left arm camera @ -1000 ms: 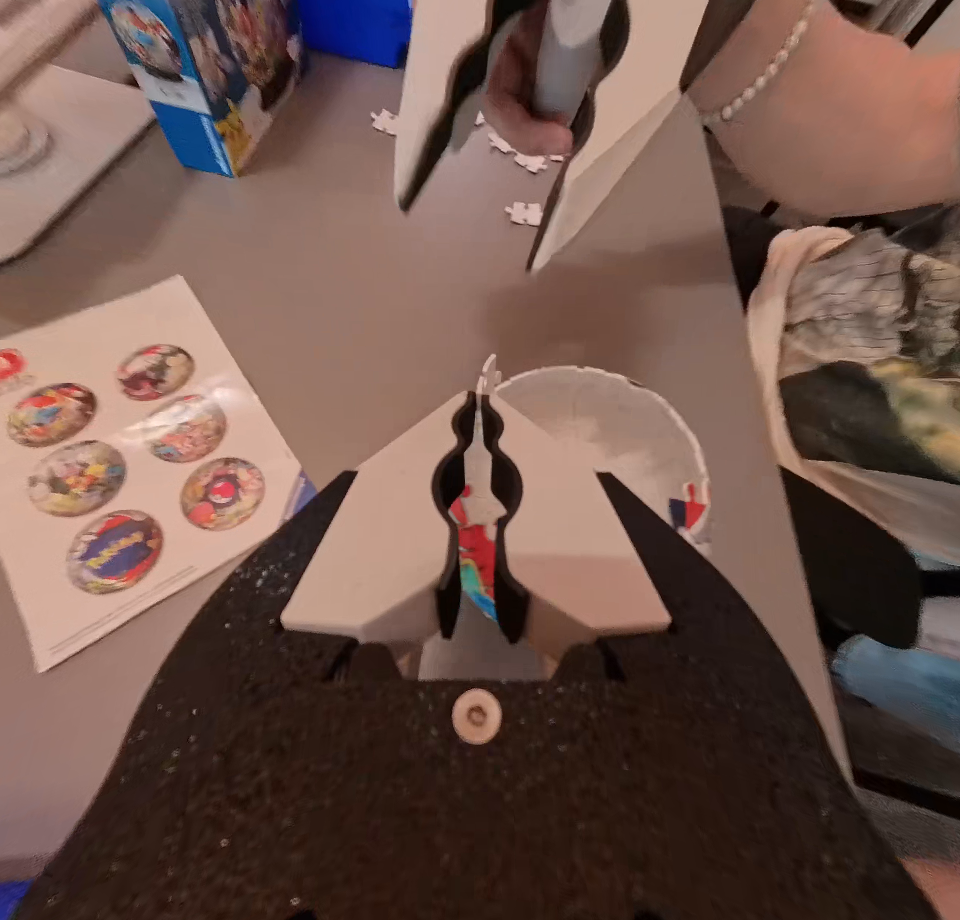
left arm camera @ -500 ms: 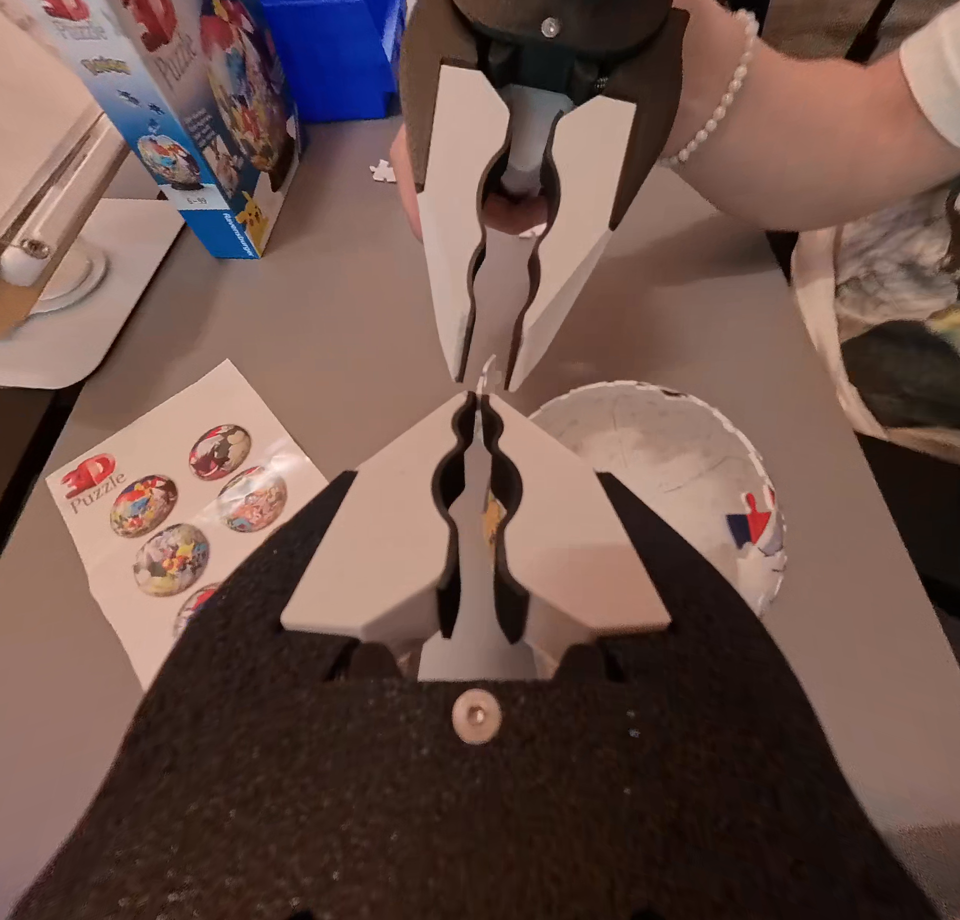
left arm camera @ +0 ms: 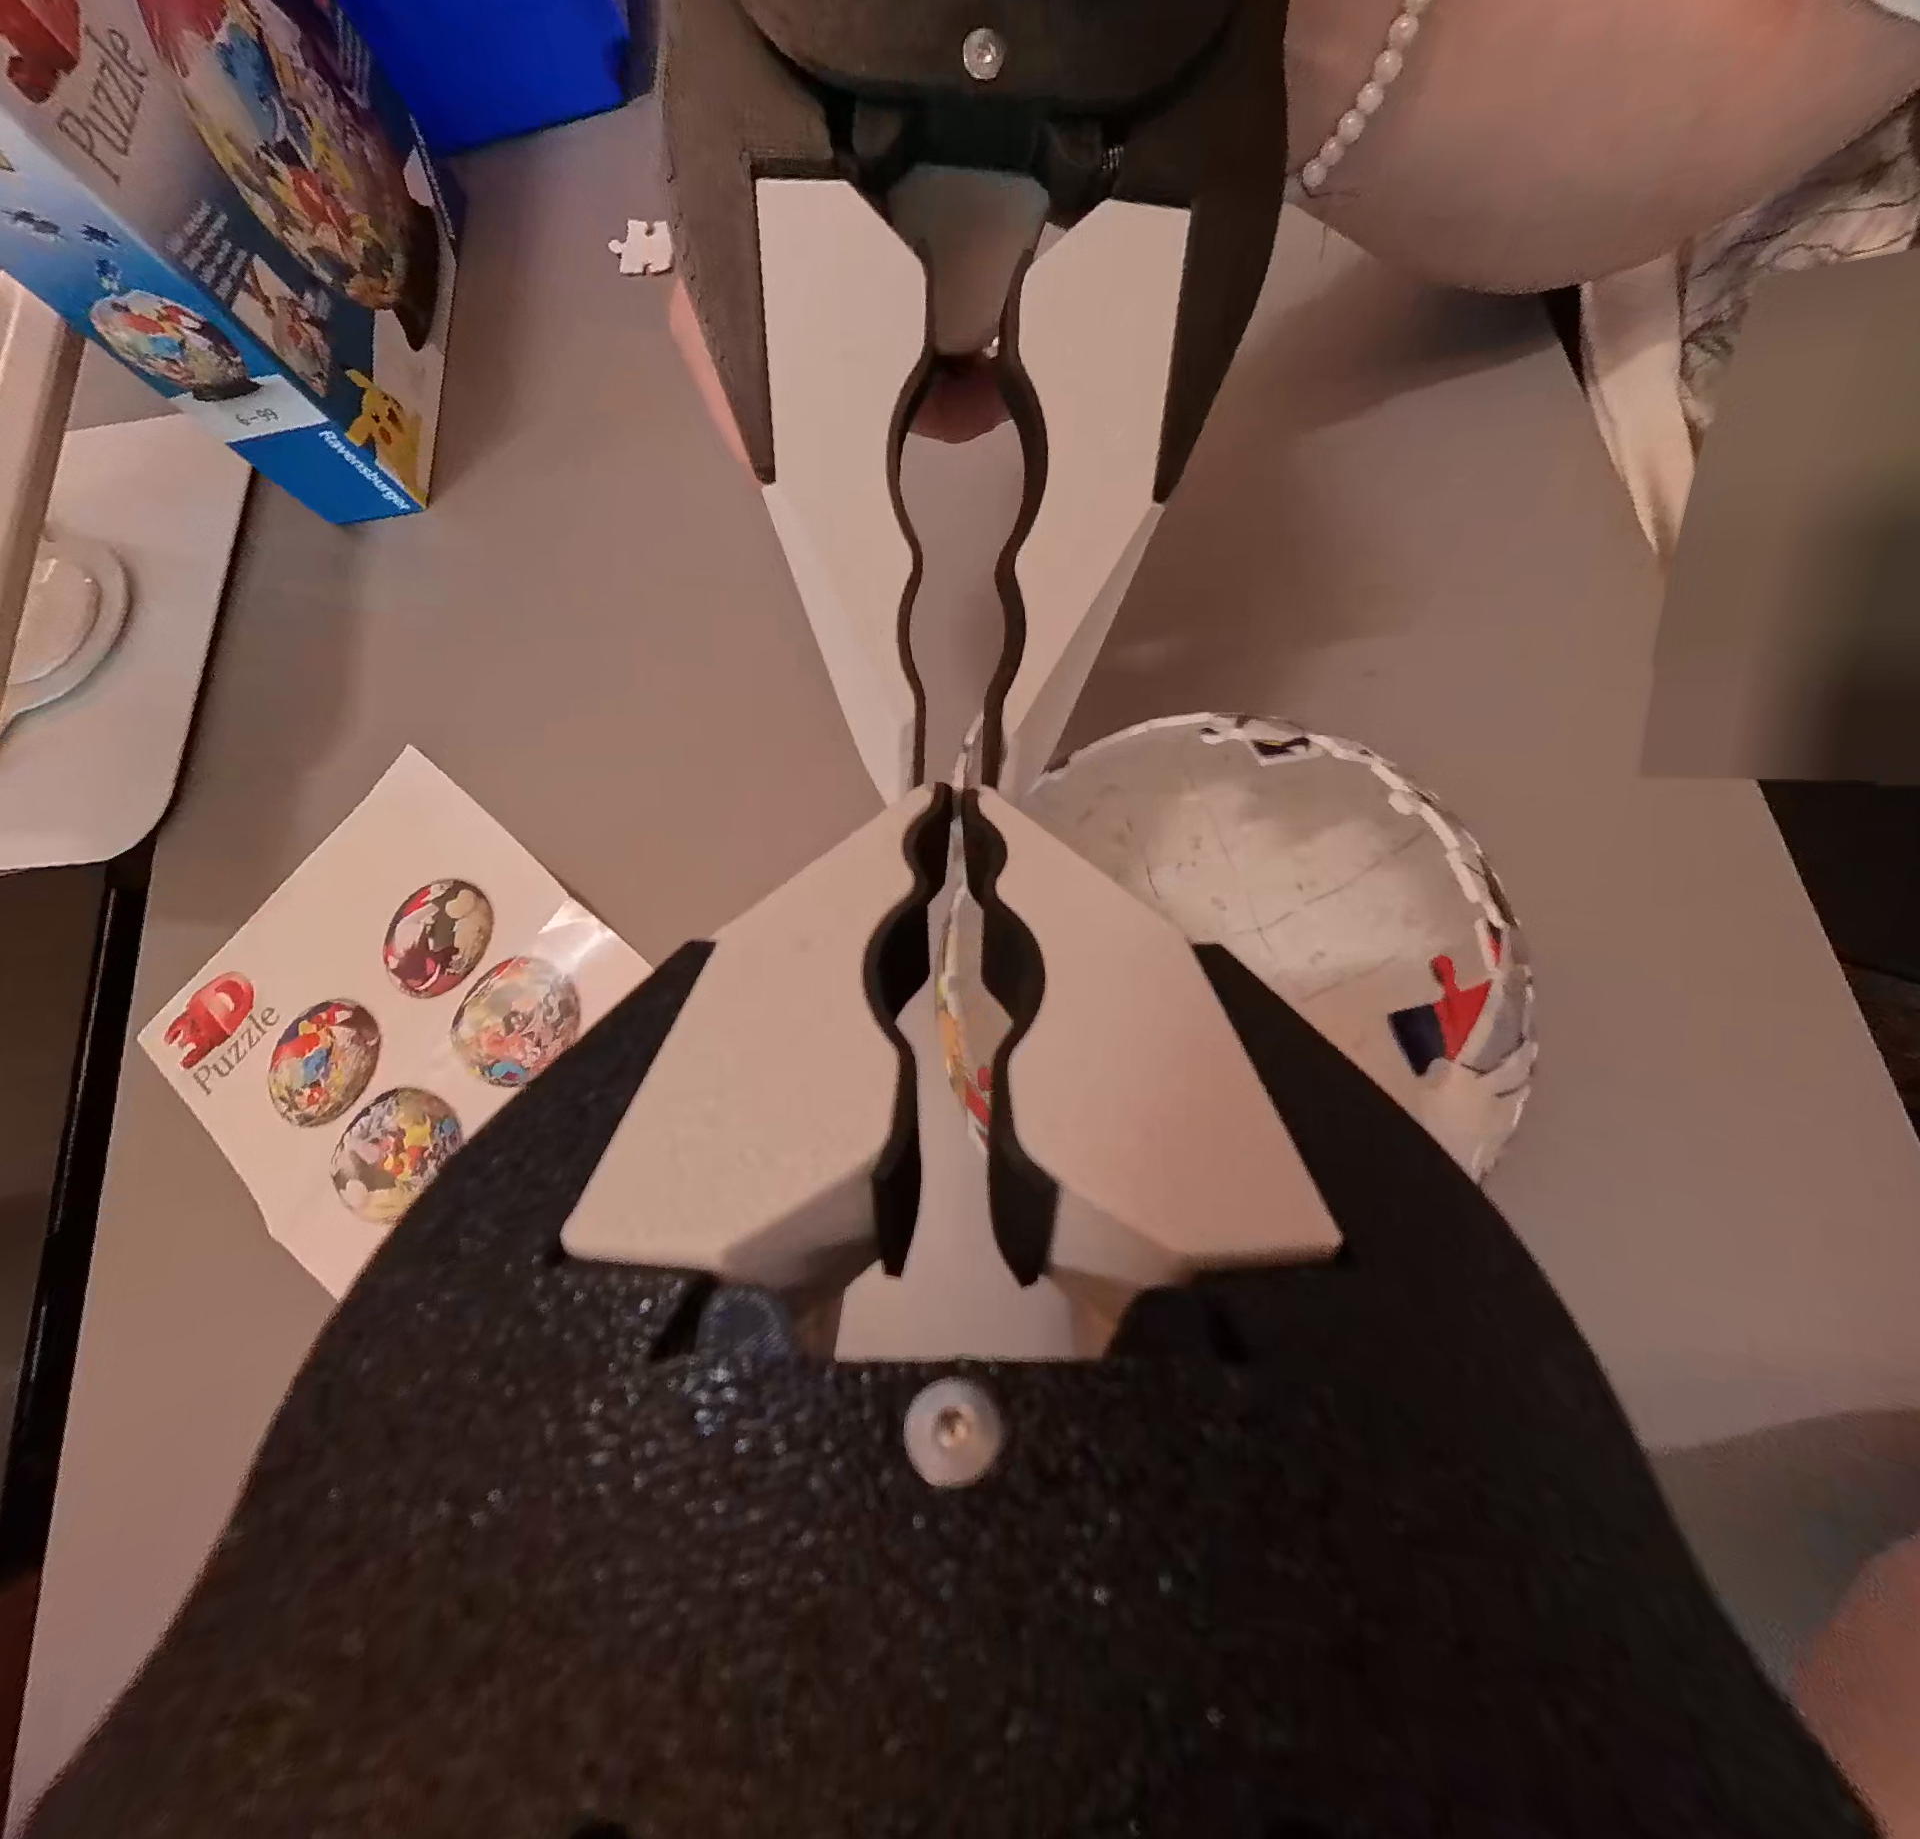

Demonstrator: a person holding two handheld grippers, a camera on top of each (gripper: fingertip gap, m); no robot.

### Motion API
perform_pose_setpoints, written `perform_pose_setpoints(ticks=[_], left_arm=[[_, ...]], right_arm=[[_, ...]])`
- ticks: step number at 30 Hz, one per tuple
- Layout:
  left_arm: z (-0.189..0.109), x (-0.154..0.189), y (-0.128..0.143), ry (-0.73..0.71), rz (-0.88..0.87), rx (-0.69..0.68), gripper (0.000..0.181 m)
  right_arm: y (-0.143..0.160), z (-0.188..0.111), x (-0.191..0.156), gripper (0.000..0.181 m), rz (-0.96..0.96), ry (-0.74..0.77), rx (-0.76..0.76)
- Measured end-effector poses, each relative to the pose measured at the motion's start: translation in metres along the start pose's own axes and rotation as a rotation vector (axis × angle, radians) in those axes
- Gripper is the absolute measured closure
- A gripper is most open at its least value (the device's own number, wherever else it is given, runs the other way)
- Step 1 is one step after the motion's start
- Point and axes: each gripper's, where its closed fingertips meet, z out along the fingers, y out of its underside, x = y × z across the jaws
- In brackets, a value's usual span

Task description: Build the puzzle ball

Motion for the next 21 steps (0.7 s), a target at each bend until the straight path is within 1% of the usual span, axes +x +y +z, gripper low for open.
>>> perform_pose_setpoints(ticks=[5, 8, 11, 15, 21], left_arm=[[-0.003, 0.001, -0.003, 0.024, -0.01, 0.059, 0.181], [-0.003, 0.002, 0.002, 0.035, -0.013, 0.05, 0.181], [-0.002, 0.004, 0.005, 0.052, -0.006, 0.049, 0.181], [-0.001, 0.004, 0.006, 0.075, -0.011, 0.078, 0.181], [-0.008, 0.003, 0.012, 0.074, 0.001, 0.089, 0.181]], right_arm=[[-0.003, -0.002, 0.0, 0.172, 0.014, 0.008, 0.02], [0.0, -0.001, -0.004, 0.178, 0.022, -0.014, 0.019], [0.001, 0.002, -0.007, 0.179, 0.047, -0.032, 0.03], [0.003, 0.002, -0.007, 0.179, 0.064, -0.035, 0.008], [-0.002, 0.01, -0.005, 0.179, 0.123, -0.031, 0.005]])
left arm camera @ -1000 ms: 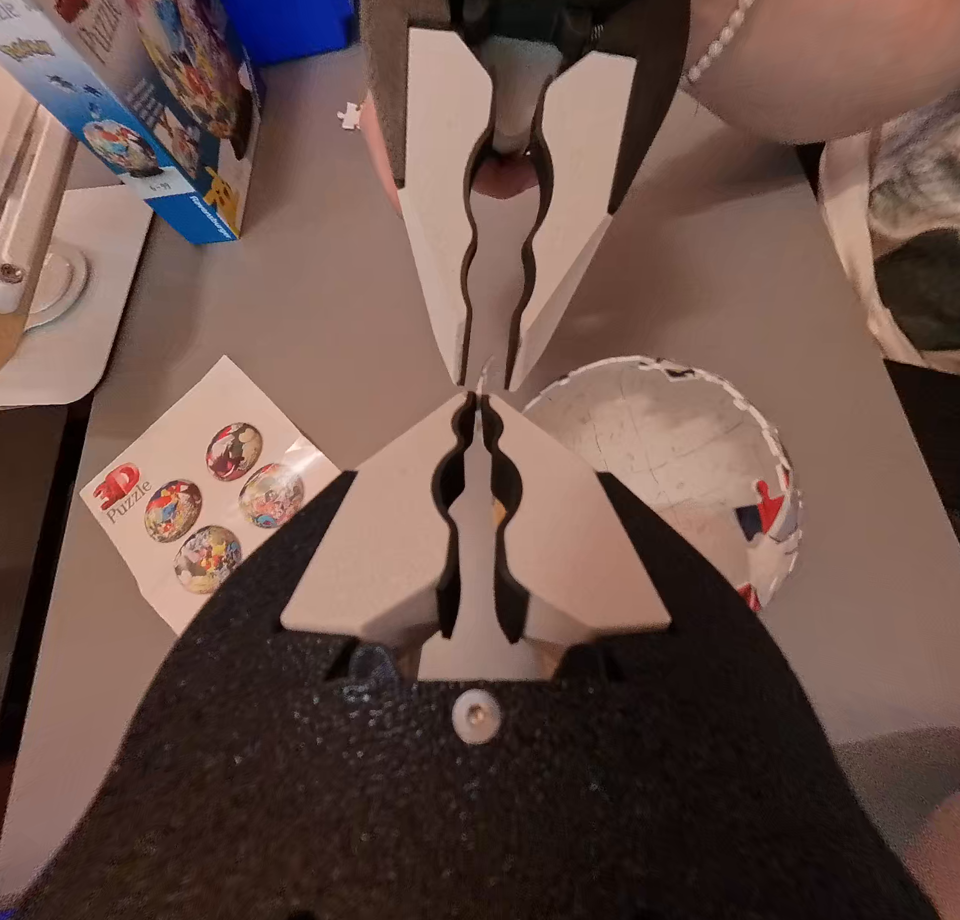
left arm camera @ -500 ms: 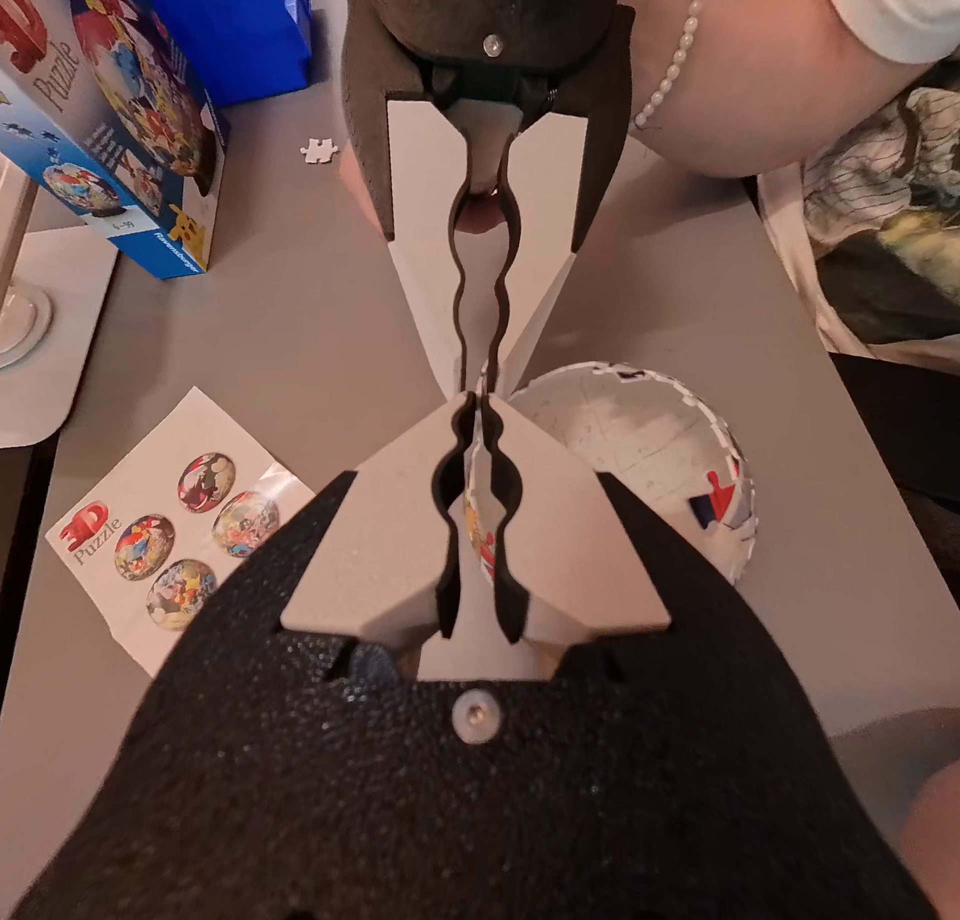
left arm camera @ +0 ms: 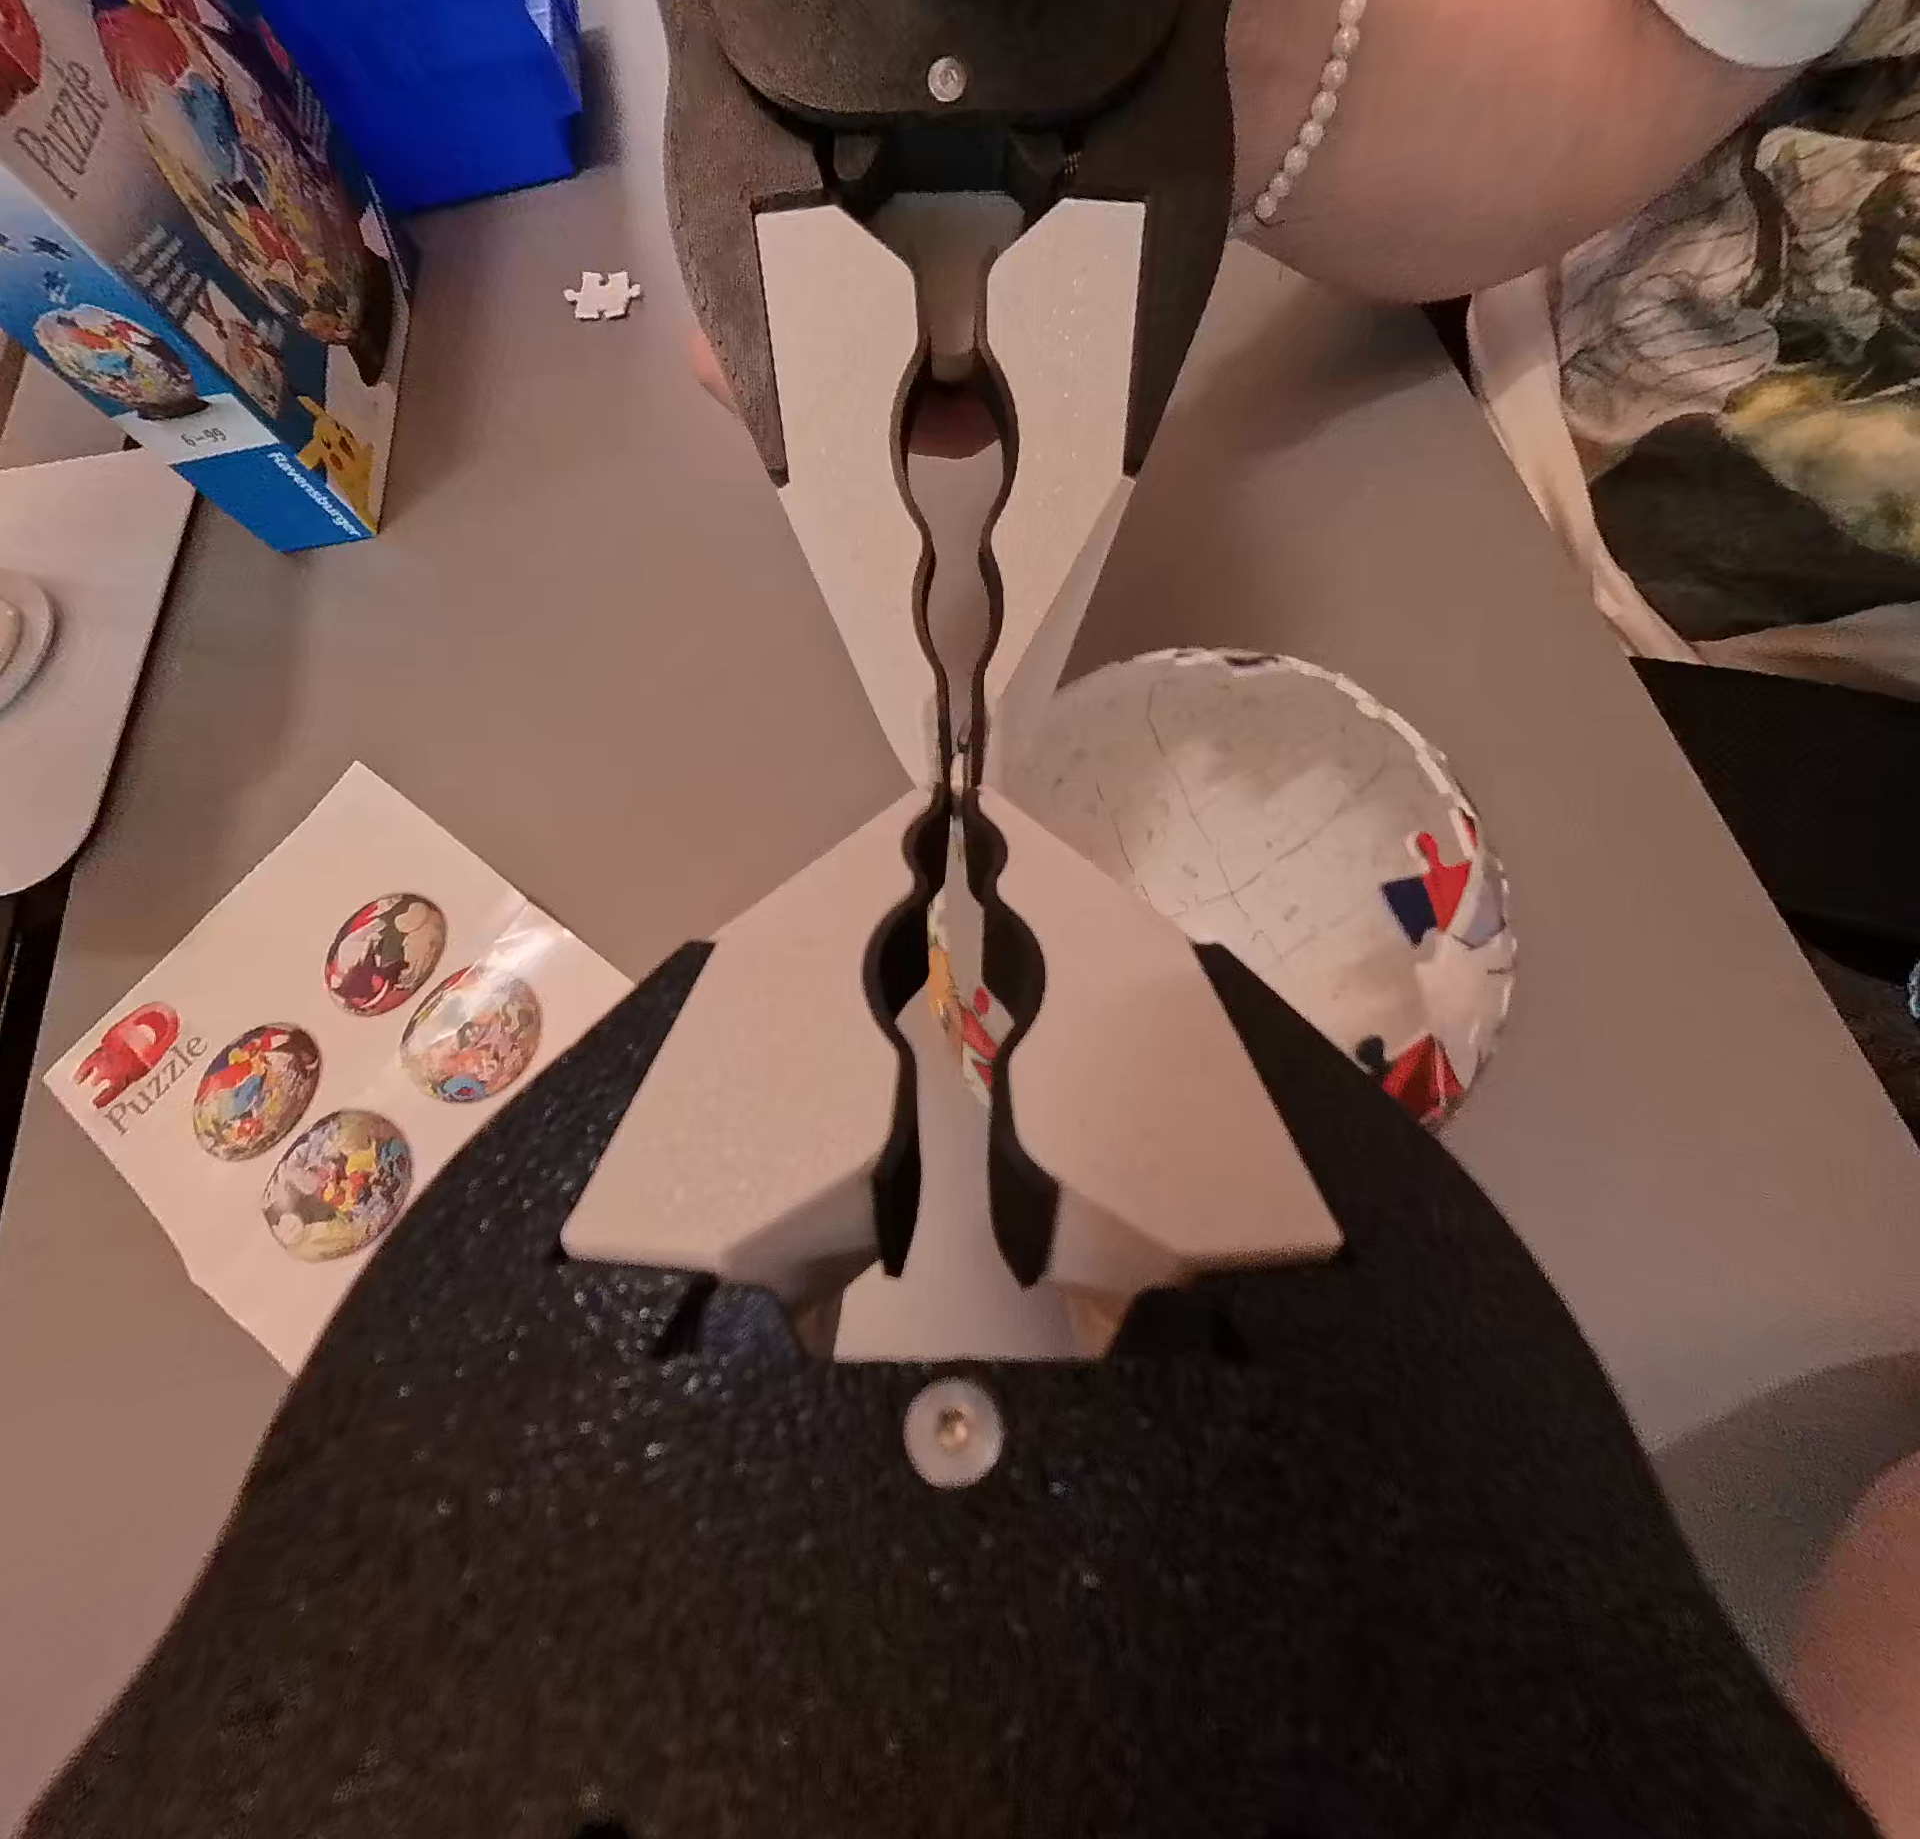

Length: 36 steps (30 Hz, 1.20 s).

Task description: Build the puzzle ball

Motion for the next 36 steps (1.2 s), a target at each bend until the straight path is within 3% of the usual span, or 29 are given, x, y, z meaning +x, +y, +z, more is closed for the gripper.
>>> perform_pose_setpoints(ticks=[7, 11, 18, 29, 36], left_arm=[[0.0, 0.002, 0.006, 0.0, 0.038, -0.042, 0.181], [0.001, 0.003, 0.009, -0.003, 0.067, -0.062, 0.181], [0.009, 0.002, 0.006, 0.006, 0.118, -0.04, 0.181], [0.007, -0.004, 0.005, -0.001, 0.062, 0.006, 0.181], [0.002, -0.006, -0.002, -0.006, 0.034, 0.053, 0.181]], right_arm=[[0.002, 0.004, -0.004, 0.178, -0.004, -0.017, -0.02], [0.001, -0.006, 0.003, 0.164, 0.015, 0.023, -0.001], [0.0, -0.025, 0.011, 0.163, 0.071, 0.073, 0.073], [-0.004, -0.024, 0.008, 0.162, 0.065, 0.088, 0.069], [-0.004, -0.014, 0.009, 0.177, 0.006, 0.095, -0.018]])
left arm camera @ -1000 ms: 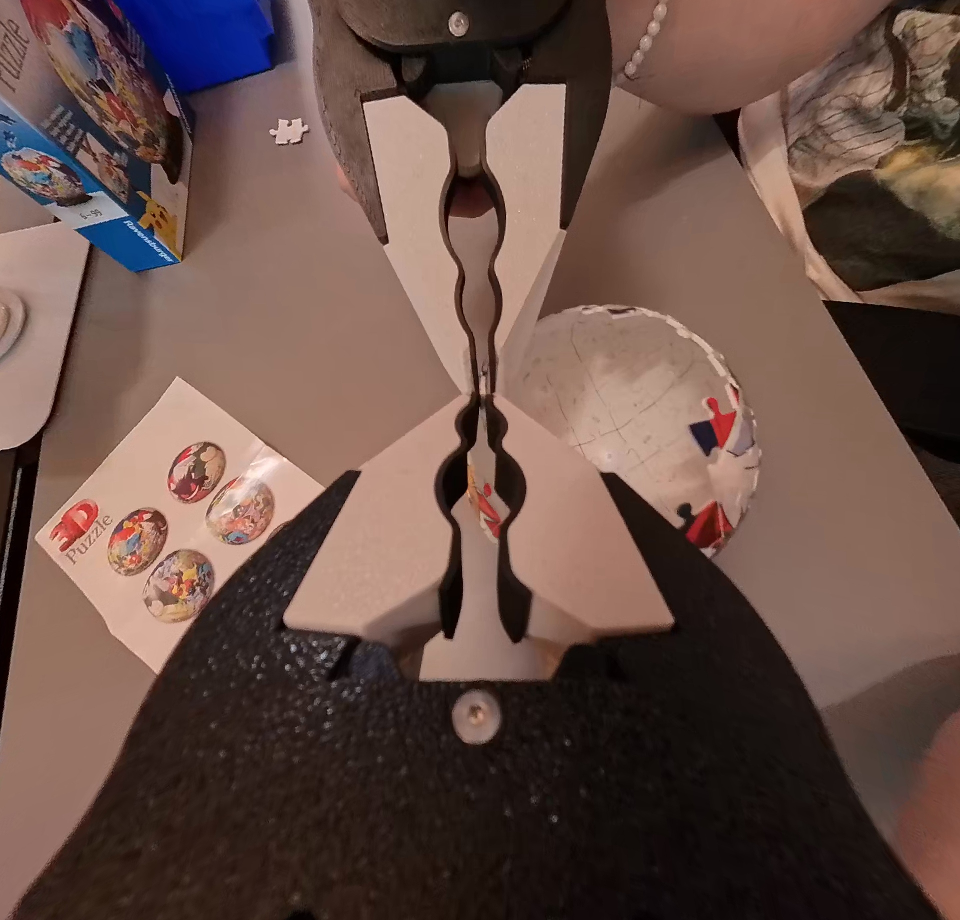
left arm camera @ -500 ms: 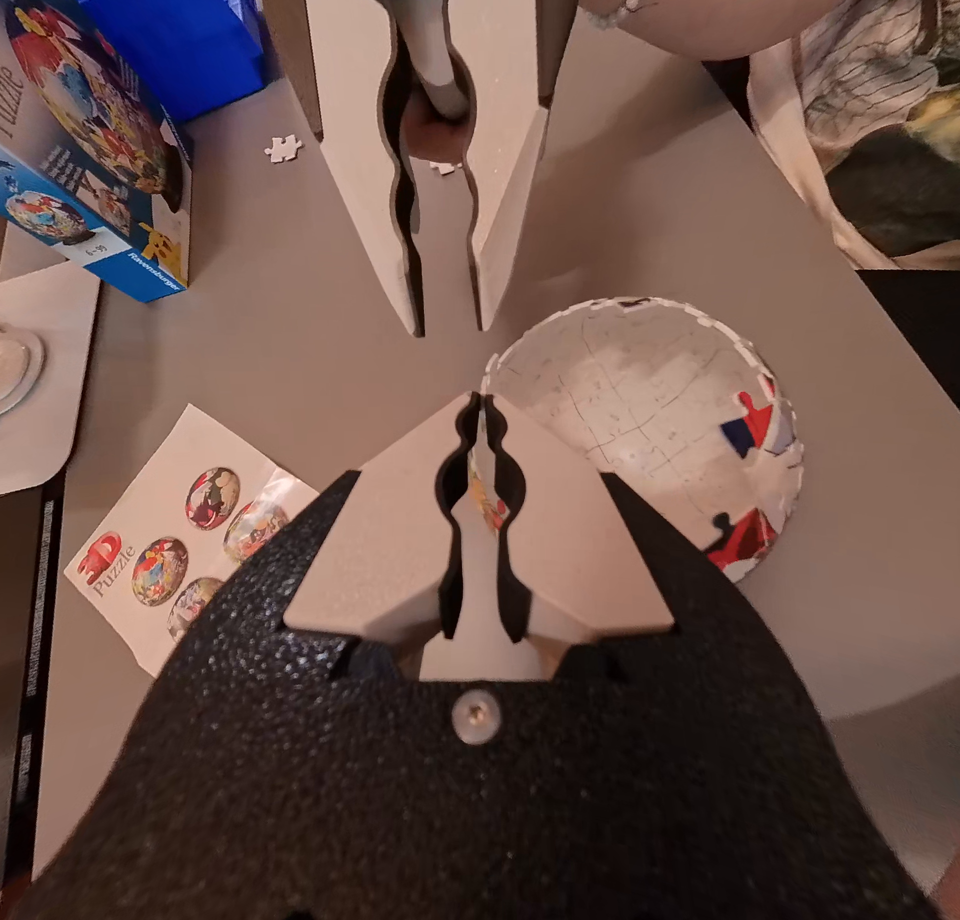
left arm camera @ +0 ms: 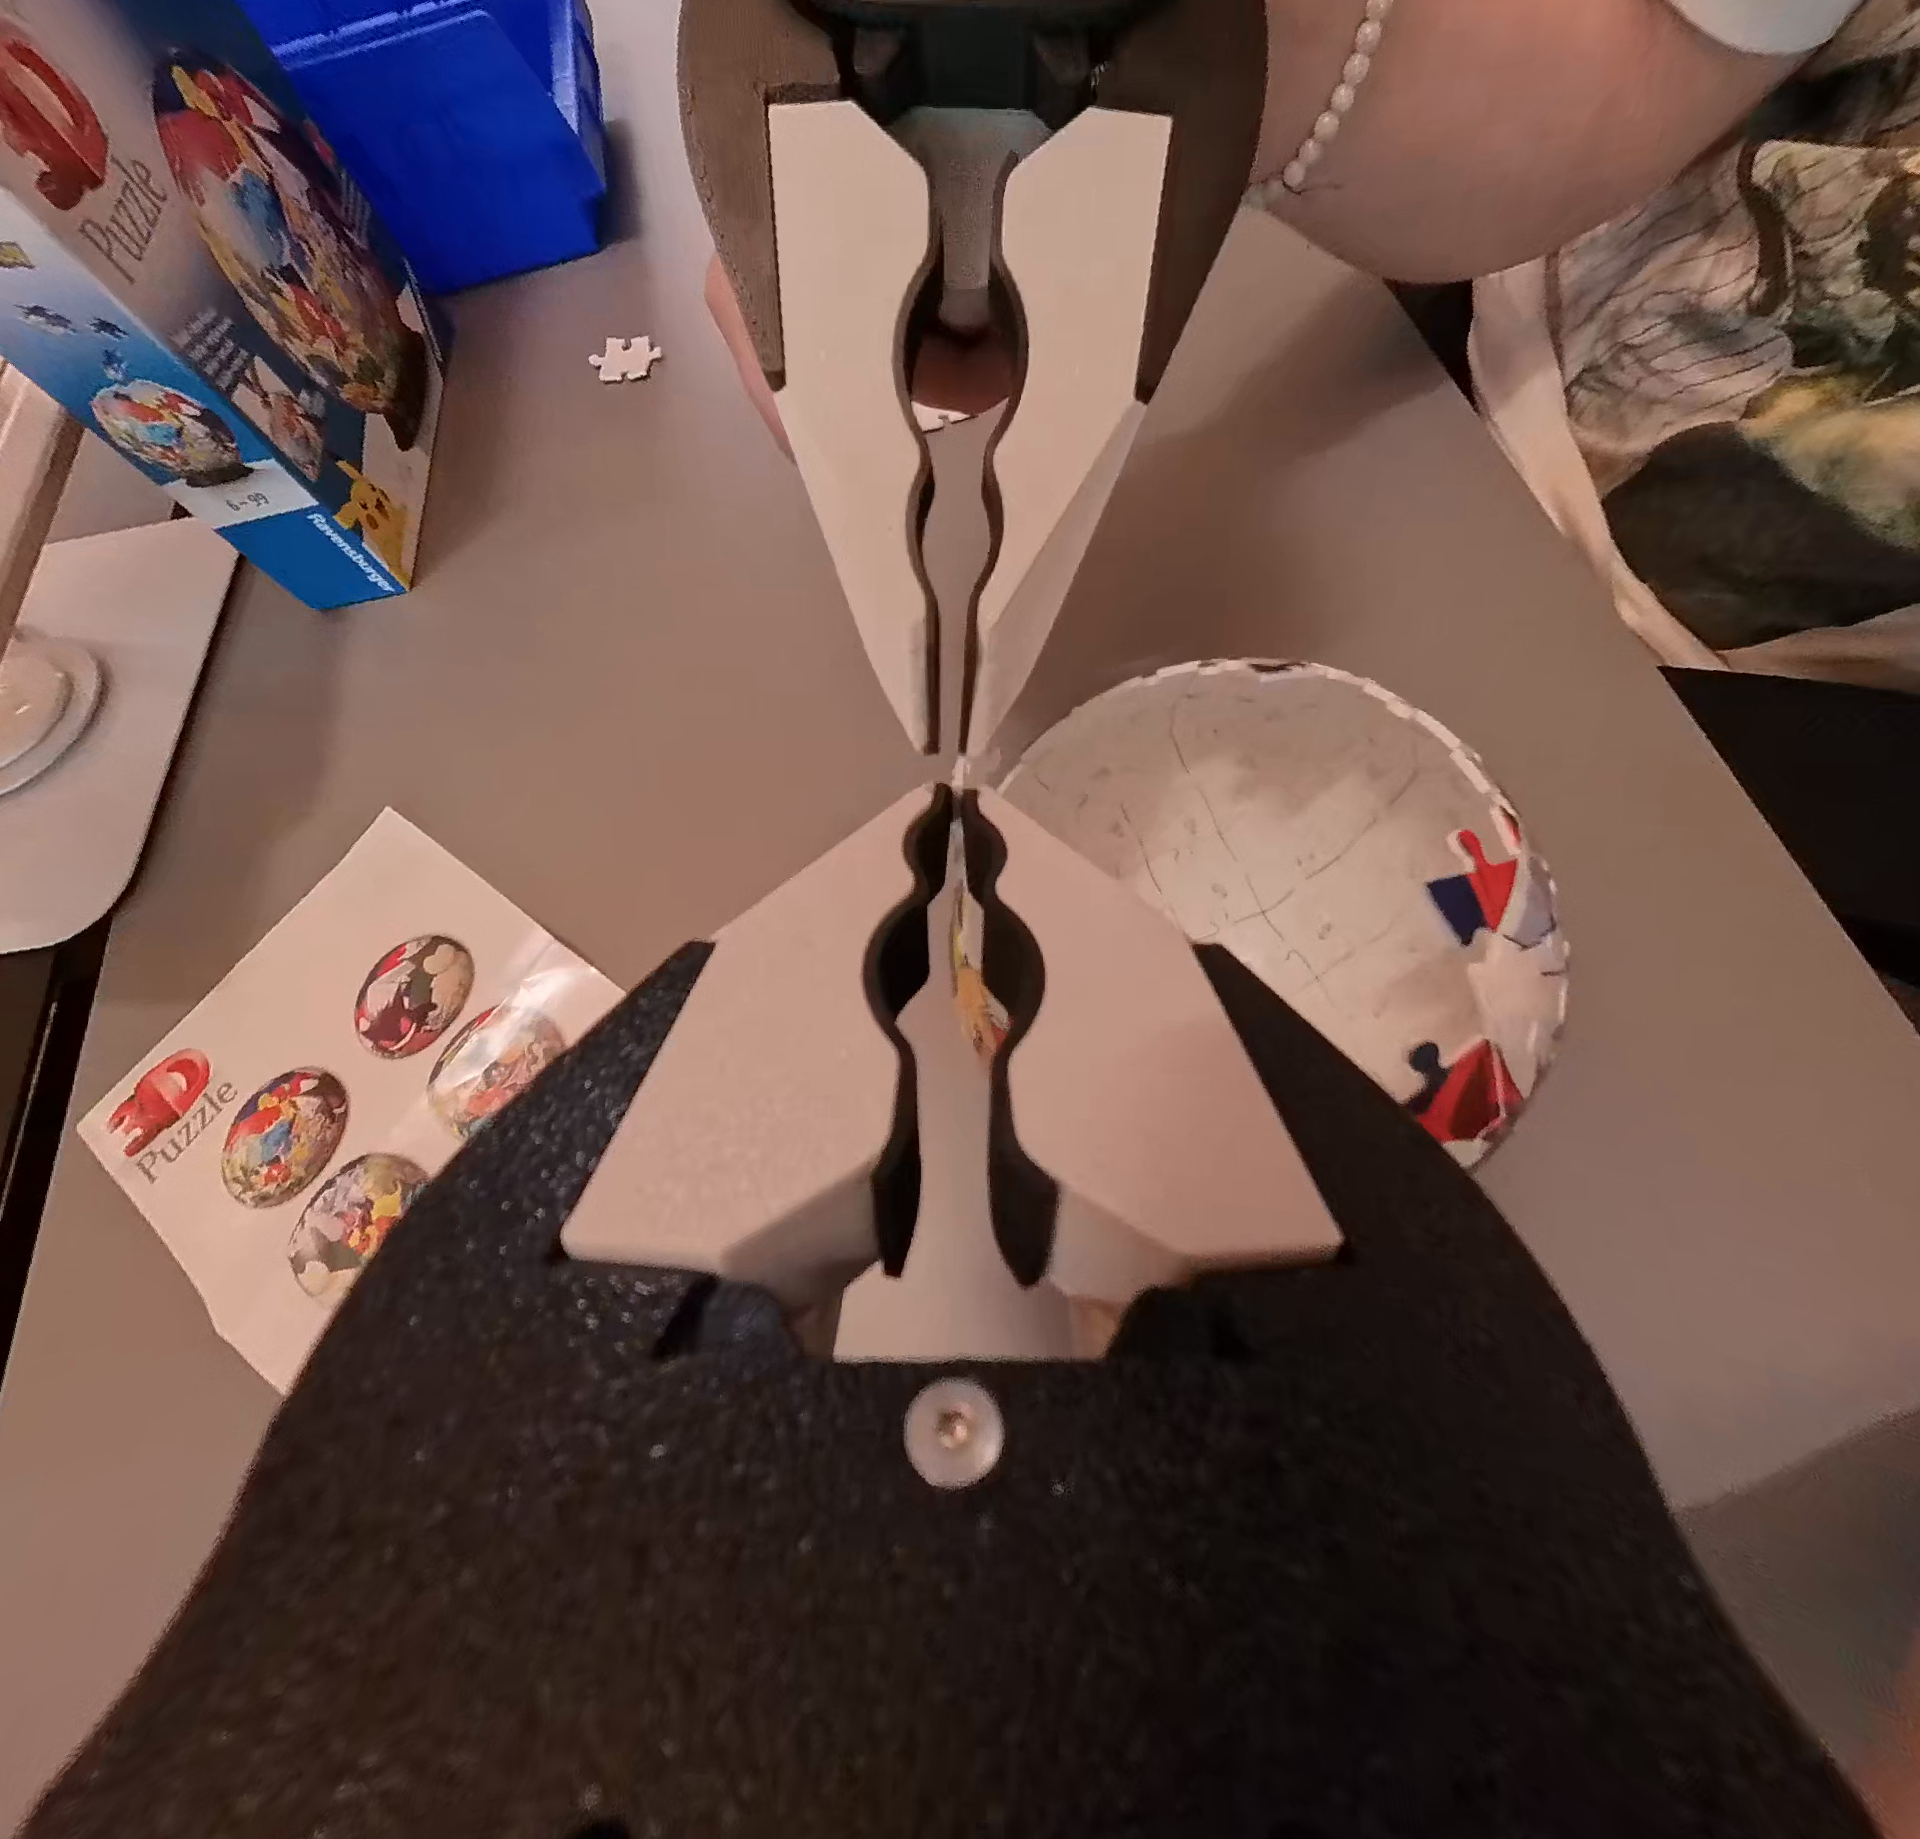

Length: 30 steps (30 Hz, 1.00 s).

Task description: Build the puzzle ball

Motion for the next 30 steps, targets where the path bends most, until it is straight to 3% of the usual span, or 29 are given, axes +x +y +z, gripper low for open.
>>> perform_pose_setpoints(ticks=[3, 8, 12, 30], left_arm=[[0.003, -0.001, 0.004, -0.006, -0.001, -0.029, 0.181], [0.004, -0.002, 0.006, -0.003, -0.008, -0.033, 0.181], [0.004, 0.0, 0.001, 0.007, 0.017, -0.032, 0.181], [-0.001, 0.009, 0.0, 0.036, 0.062, -0.049, 0.181]], right_arm=[[0.004, 0.003, -0.001, 0.181, -0.032, -0.003, -0.044], [0.011, 0.006, -0.003, 0.159, -0.059, 0.003, -0.092], [0.003, 0.003, -0.003, 0.178, -0.03, -0.007, -0.094], [0.007, 0.012, -0.014, 0.176, -0.062, -0.042, -0.185]])
